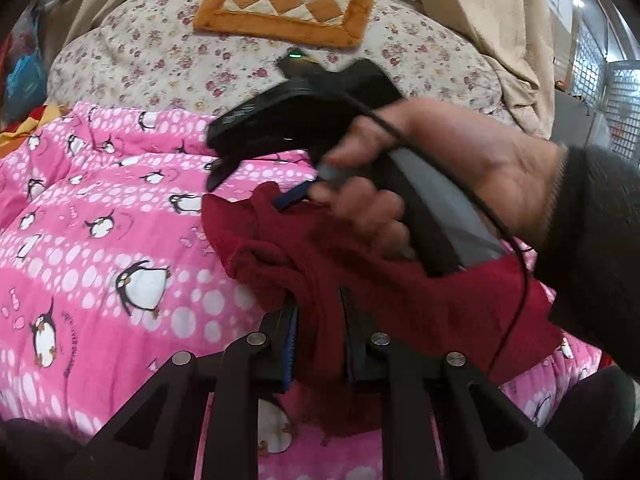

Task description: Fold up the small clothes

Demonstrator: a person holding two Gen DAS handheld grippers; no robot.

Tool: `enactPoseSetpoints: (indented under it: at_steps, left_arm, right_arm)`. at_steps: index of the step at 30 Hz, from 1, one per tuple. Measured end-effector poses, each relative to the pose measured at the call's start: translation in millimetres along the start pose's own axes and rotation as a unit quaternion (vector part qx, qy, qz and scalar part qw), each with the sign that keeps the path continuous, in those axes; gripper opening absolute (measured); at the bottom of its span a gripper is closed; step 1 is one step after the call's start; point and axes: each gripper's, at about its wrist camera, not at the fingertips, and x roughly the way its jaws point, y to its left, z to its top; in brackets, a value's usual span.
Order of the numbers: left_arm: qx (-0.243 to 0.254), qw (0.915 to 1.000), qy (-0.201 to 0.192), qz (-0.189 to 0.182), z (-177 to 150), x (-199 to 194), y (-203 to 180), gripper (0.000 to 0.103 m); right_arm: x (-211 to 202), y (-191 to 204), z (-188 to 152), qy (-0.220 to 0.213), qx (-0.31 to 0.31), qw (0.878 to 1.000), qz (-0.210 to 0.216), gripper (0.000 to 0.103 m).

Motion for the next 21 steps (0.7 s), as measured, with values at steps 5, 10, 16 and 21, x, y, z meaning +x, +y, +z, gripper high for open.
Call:
enactPoseSetpoints:
  at_steps: [5, 10, 16, 21]
  left_arm:
    - [-0.006, 0.9998, 0.004, -0.018, 3, 2, 3, 0.0]
    - [-0.003, 0.9995, 0.002, -0.033, 4, 1, 1, 0.0]
    - [-0.01, 0.999, 0.002, -0.043, 3, -2, 5, 0.0]
    - [-0.025, 0.9967, -0.012, -0.076, 4, -11, 11, 0.0]
  right_arm:
    - [10, 22, 8, 0.036, -0.041, 0.997, -0.049, 0.084]
    - [29, 50, 4, 0.074, -0.118, 0.982, -0.129, 0.089]
    - [36, 60, 0, 0.077, -0.17, 0.959, -0.214, 0.06]
    - [-13, 16, 1, 0.03, -0.08, 0.989, -0.121, 0.017]
